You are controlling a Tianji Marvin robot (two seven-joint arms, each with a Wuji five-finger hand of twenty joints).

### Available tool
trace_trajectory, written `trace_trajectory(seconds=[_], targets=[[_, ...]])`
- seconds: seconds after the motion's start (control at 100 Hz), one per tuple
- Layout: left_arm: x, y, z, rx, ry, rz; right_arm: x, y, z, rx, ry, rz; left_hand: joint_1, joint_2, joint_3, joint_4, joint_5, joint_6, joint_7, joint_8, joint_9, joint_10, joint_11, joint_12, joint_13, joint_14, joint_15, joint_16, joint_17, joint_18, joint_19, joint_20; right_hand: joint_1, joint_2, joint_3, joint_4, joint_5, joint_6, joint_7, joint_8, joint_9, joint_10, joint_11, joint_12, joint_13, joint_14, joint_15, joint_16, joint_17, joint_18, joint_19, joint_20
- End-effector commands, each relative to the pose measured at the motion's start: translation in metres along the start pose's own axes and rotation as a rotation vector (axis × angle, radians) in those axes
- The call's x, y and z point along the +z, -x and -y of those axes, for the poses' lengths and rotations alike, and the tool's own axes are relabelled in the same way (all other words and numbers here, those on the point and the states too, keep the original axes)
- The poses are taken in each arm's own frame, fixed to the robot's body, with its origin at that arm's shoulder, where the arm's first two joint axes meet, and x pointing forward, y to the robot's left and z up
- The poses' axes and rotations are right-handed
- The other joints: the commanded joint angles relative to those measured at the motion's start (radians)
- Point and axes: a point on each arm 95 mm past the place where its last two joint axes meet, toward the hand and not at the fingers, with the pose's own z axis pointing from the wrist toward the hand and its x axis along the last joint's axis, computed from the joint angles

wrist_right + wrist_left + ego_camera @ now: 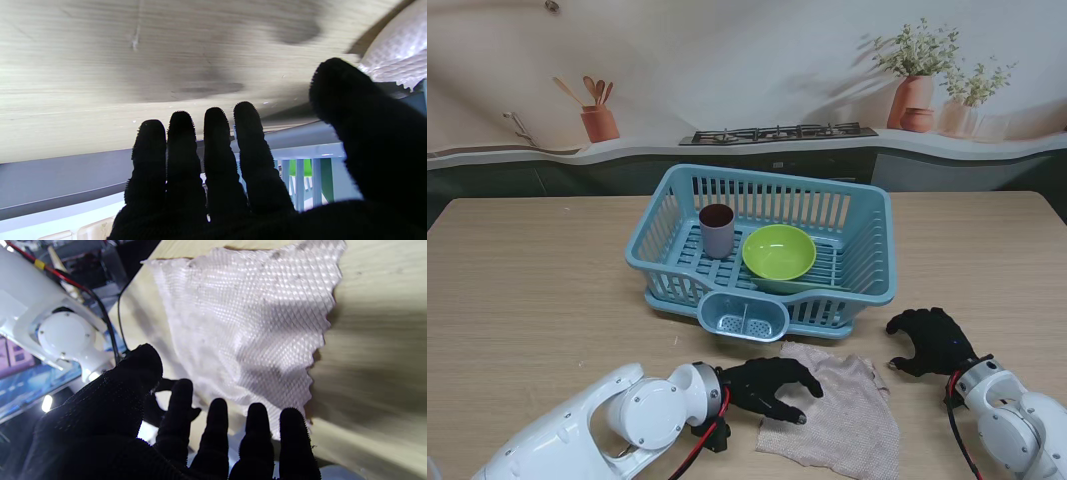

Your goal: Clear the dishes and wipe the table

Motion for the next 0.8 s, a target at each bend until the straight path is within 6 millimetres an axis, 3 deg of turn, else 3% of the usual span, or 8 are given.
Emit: trace_trajectory(seconds=[0.0, 0.16, 0.26, 0.43, 0.51, 0.6, 0.71, 0.79], targets=[[0.007, -0.005, -0.001, -0.01, 0.02, -0.004, -0.001, -0.002, 0.002, -0.001, -0.014, -0.003, 0.018, 0.001, 0.02, -0.014, -0.019, -0.031, 0.015, 0.008, -0.029, -0.038, 0.005, -0.011, -0.016, -0.035, -0.009, -0.012, 0.007, -0.03, -0.026, 0.008, 0.01, 0.02, -0.014, -0.011, -0.007, 0.017, -0.009, 0.009, -0.018, 0.006, -0.018, -0.015, -0.03, 0.002, -0.007, -0.005, -0.018, 0.009, -0.016, -0.003], [0.016, -0.005, -0.008, -0.041, 0.098, 0.041, -0.001, -0.003, 0.003, 0.002, -0.015, -0.003, 0.038, 0.001, 0.015, -0.012, -0.023, -0.045, 0.016, 0.007, -0.028, -0.052, -0.037, -0.033, -0.019, -0.056, -0.076, -0.066, 0.004, -0.015, -0.051, -0.032, 0.009, 0.022, -0.017, -0.01, -0.007, 0.015, -0.01, 0.009, -0.017, 0.005, -0.018, -0.015, -0.03, 0.002, -0.006, -0.005, -0.019, 0.007, -0.017, -0.002], [0.016, -0.002, -0.011, -0.037, 0.161, 0.088, -0.001, -0.003, 0.003, 0.004, -0.013, 0.0, 0.03, -0.008, 0.01, -0.013, -0.003, -0.05, 0.014, 0.007, -0.028, -0.031, -0.015, -0.021, -0.017, -0.029, -0.06, -0.047, -0.002, 0.022, 0.011, 0.005, 0.009, 0.025, -0.019, -0.01, -0.006, 0.016, -0.01, 0.01, -0.018, 0.007, -0.018, -0.015, -0.031, 0.002, -0.007, -0.005, -0.02, 0.007, -0.017, -0.001], [0.016, 0.002, -0.011, -0.029, 0.173, 0.135, -0.001, -0.004, 0.003, 0.02, -0.001, 0.015, 0.069, -0.058, 0.08, -0.015, 0.036, -0.016, 0.007, 0.002, -0.022, 0.033, 0.045, 0.011, 0.003, 0.06, 0.059, -0.013, -0.009, 0.04, 0.22, 0.034, 0.009, 0.03, -0.021, -0.009, -0.006, 0.016, -0.01, 0.01, -0.018, 0.006, -0.018, -0.015, -0.032, 0.001, -0.006, -0.005, -0.021, 0.008, -0.018, 0.0], [0.016, 0.004, -0.011, -0.02, 0.168, 0.16, -0.002, -0.005, 0.003, 0.025, 0.005, 0.02, 0.093, -0.08, 0.119, -0.016, 0.053, 0.004, 0.014, 0.0, 0.0, 0.064, 0.062, 0.02, 0.025, 0.096, 0.107, -0.007, -0.02, 0.072, 0.338, 0.036, 0.01, 0.032, -0.023, -0.008, -0.005, 0.016, -0.009, 0.01, -0.018, 0.006, -0.017, -0.015, -0.031, 0.001, -0.005, -0.004, -0.022, 0.006, -0.018, 0.001], [0.015, 0.009, -0.009, 0.013, 0.157, 0.178, -0.002, -0.004, 0.002, 0.026, 0.008, 0.021, 0.134, -0.112, 0.173, -0.015, 0.096, 0.059, 0.001, -0.01, 0.054, 0.136, 0.09, 0.037, 0.083, 0.187, 0.22, 0.038, 0.022, 0.111, 0.441, 0.057, 0.009, 0.034, -0.024, -0.008, -0.004, 0.015, -0.008, 0.011, -0.018, 0.007, -0.017, -0.015, -0.032, 0.002, -0.005, -0.004, -0.021, 0.005, -0.018, 0.001], [0.011, 0.019, -0.005, 0.12, 0.173, 0.199, -0.002, -0.004, 0.003, 0.026, 0.01, 0.023, 0.157, -0.13, 0.209, -0.017, 0.178, 0.135, -0.041, -0.035, 0.12, 0.189, 0.112, 0.05, 0.157, 0.242, 0.317, 0.071, 0.104, 0.158, 0.479, 0.081, 0.009, 0.039, -0.028, -0.007, -0.004, 0.015, -0.009, 0.011, -0.019, 0.006, -0.017, -0.014, -0.031, 0.0, -0.003, -0.003, -0.022, 0.003, -0.018, 0.002], [0.008, 0.026, -0.003, 0.165, 0.166, 0.215, -0.002, -0.004, 0.003, 0.027, 0.011, 0.026, 0.185, -0.15, 0.245, -0.017, 0.274, 0.188, -0.051, -0.042, 0.211, 0.243, 0.143, 0.068, 0.235, 0.307, 0.395, 0.104, 0.187, 0.207, 0.511, 0.113, 0.01, 0.04, -0.029, -0.006, -0.004, 0.015, -0.008, 0.011, -0.018, 0.008, -0.016, -0.014, -0.032, 0.002, -0.002, -0.003, -0.021, 0.001, -0.017, 0.003]])
